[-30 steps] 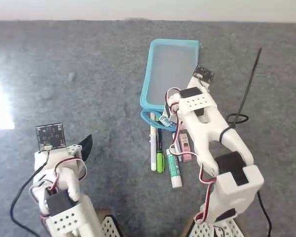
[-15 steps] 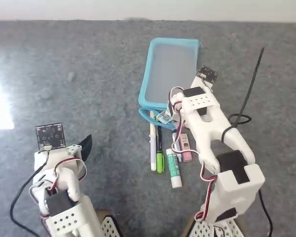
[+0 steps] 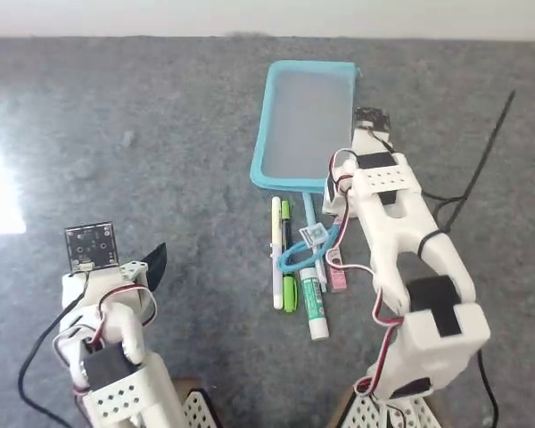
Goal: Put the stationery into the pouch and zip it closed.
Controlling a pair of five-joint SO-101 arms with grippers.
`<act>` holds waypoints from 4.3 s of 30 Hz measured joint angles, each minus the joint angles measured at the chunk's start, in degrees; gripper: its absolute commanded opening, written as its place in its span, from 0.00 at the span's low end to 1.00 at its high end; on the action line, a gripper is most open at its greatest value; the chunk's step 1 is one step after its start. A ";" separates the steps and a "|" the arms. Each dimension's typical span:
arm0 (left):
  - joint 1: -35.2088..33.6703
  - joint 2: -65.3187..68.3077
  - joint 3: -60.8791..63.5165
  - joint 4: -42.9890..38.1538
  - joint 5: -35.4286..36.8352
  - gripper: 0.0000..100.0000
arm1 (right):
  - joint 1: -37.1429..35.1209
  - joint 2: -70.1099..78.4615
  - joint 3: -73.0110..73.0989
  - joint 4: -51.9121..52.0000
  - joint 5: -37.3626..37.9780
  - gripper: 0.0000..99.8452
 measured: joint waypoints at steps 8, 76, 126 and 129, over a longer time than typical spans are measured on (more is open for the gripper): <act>0.00 0.00 0.00 0.00 0.00 0.39 | -5.19 -10.02 -6.59 10.11 15.21 0.01; 7.03 35.16 -27.08 1.76 12.75 0.39 | -19.78 13.98 -76.13 40.44 37.10 0.01; 10.90 35.16 -21.27 -5.01 12.84 0.39 | 23.74 3.52 -64.79 23.91 8.70 0.01; 10.99 35.16 -21.27 -5.01 12.84 0.39 | 21.01 3.52 -70.42 23.74 8.70 0.01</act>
